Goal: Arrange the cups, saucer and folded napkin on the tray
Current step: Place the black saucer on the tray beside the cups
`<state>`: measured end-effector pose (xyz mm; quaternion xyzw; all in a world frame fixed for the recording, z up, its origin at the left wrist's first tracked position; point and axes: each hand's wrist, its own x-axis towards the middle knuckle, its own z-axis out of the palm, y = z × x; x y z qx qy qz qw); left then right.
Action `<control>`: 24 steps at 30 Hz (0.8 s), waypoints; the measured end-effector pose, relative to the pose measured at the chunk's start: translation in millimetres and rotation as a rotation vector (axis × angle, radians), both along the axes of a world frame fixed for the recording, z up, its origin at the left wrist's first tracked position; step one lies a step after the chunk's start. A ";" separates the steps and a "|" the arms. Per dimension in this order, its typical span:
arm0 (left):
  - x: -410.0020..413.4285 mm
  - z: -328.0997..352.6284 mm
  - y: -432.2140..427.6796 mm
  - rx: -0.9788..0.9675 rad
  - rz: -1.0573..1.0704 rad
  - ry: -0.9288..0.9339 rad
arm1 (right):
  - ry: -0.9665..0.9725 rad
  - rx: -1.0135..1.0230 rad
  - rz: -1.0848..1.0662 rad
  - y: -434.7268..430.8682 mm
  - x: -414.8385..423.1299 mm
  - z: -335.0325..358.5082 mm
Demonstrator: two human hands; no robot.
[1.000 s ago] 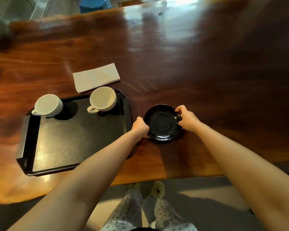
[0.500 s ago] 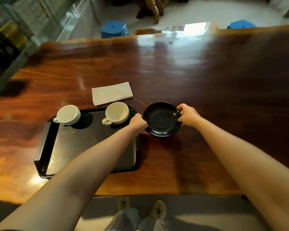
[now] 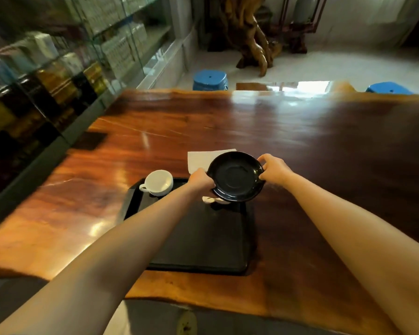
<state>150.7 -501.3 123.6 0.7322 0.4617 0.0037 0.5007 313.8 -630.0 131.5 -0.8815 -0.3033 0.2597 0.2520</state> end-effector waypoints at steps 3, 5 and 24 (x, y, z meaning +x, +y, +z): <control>-55.7 -8.8 50.6 0.092 0.048 0.061 | 0.019 -0.003 0.088 54.9 -48.9 -4.2; -75.2 -18.3 65.0 0.071 0.081 0.055 | 0.027 -0.003 0.122 70.7 -66.3 -7.1; -200.7 -109.4 101.2 -0.130 0.197 0.210 | 0.152 -0.210 0.254 131.5 -186.6 -108.1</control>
